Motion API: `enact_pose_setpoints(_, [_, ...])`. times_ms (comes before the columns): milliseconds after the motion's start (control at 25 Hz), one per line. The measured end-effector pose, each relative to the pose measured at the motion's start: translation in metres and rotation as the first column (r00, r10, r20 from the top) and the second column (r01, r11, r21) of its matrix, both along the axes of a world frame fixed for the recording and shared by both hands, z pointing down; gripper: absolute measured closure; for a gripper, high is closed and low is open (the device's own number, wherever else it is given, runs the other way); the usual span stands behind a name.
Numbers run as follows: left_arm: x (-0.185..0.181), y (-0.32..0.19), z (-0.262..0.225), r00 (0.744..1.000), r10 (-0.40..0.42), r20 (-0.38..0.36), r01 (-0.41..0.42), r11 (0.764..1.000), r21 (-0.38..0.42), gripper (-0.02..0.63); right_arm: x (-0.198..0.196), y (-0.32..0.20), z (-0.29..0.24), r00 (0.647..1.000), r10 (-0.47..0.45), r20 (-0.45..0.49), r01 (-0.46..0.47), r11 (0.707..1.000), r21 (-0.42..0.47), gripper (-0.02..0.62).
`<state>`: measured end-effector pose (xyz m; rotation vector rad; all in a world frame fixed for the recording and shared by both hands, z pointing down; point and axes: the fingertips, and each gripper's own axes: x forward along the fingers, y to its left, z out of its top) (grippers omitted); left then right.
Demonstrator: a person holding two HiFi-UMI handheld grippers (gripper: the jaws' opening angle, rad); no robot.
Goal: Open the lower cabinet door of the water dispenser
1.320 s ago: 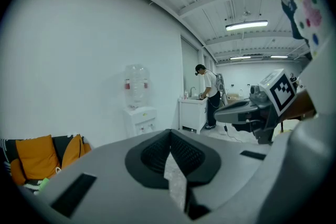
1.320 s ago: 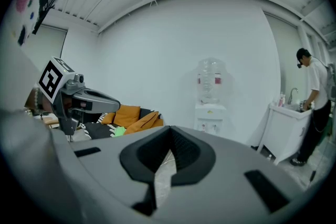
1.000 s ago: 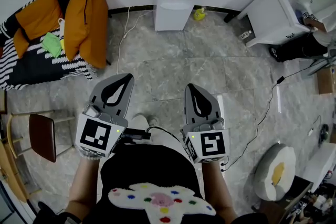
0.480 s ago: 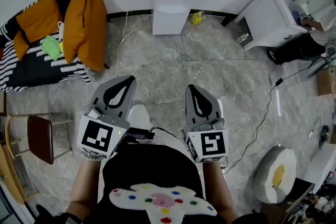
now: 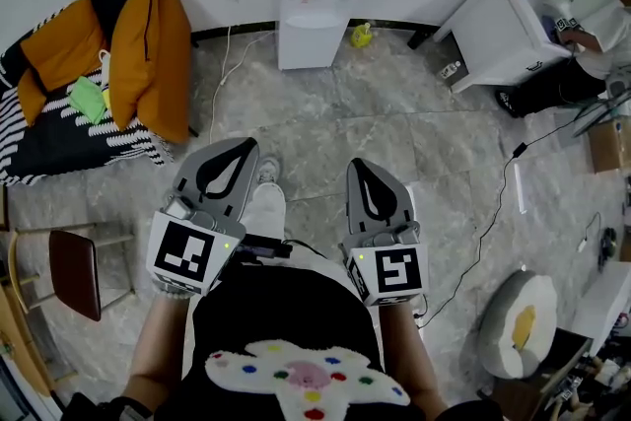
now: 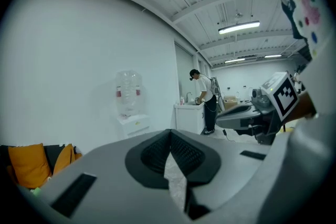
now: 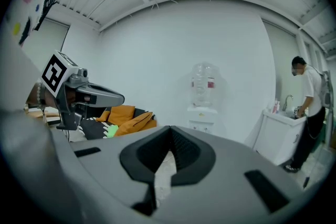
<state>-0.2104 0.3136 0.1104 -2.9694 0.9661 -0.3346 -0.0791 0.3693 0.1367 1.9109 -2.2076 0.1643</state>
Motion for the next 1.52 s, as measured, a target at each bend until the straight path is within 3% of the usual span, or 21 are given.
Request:
enact_pose_setpoints(800, [0.039, -0.131, 0.014, 0.998, 0.057, 0.021, -0.055, 0.997, -0.059, 0.594, 0.032, -0.124, 0.001, 0.999, 0.038, 0.014, -0.038, 0.998, -0.053, 0.592])
enact_pose_setpoints(1520, [0.074, -0.271, 0.005, 0.989, 0.147, -0.003, -0.147, 0.988, -0.041, 0.594, 0.055, -0.256, -0.007, 0.994, 0.111, -0.004, -0.111, 0.992, -0.062, 0.592])
